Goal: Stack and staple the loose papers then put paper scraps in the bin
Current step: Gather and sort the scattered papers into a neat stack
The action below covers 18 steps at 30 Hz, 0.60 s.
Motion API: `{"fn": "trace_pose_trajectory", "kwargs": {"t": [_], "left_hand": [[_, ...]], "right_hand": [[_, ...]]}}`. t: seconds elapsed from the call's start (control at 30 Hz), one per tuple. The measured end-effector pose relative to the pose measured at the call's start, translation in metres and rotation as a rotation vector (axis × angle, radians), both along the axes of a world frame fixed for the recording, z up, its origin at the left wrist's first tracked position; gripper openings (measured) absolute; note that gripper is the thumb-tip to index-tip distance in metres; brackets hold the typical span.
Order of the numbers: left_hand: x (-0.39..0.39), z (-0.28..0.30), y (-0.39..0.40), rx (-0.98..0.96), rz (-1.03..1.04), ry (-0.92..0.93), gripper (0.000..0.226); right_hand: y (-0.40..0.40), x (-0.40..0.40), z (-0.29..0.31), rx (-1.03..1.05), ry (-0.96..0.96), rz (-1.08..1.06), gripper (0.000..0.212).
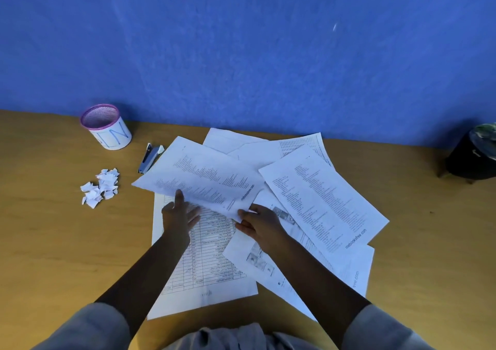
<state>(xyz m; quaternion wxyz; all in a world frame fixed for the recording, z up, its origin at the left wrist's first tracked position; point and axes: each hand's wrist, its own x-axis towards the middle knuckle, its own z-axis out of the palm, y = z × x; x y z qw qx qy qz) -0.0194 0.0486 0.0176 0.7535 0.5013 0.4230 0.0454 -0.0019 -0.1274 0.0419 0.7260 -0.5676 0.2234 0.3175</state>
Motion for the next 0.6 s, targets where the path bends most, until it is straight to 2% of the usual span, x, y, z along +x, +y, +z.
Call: {"fn": "trace_pose_trajectory", "kwargs": {"t": [0.07, 0.13, 0.17, 0.27, 0.33, 0.47, 0.6], "left_hand": [[0.001, 0.004, 0.004, -0.048, -0.085, -0.129, 0.046], [0.007, 0.001, 0.009, 0.014, -0.111, -0.124, 0.044], [0.009, 0.001, 0.009, 0.056, -0.085, -0.078, 0.038], [0.012, -0.002, 0.008, 0.13, -0.062, 0.012, 0.032], [0.012, -0.001, 0.005, 0.15, -0.089, -0.011, 0.035], [0.011, 0.0, 0.0, 0.128, -0.12, -0.023, 0.037], [0.009, 0.0, -0.004, 0.132, -0.198, -0.026, 0.037]], "right_hand": [[-0.006, -0.012, 0.004, -0.025, 0.005, 0.13, 0.013], [-0.014, -0.024, 0.008, -0.123, -0.03, 0.241, 0.002], [-0.019, -0.027, 0.007, -0.261, -0.119, 0.261, 0.004], [-0.042, -0.023, -0.004, -0.891, -0.589, 0.292, 0.015], [-0.057, -0.014, -0.012, -1.129, -0.729, 0.32, 0.02], [-0.075, -0.005, -0.033, -1.371, -0.741, 0.454, 0.039], [-0.08, -0.005, -0.042, -1.426, -0.702, 0.591, 0.048]]}}
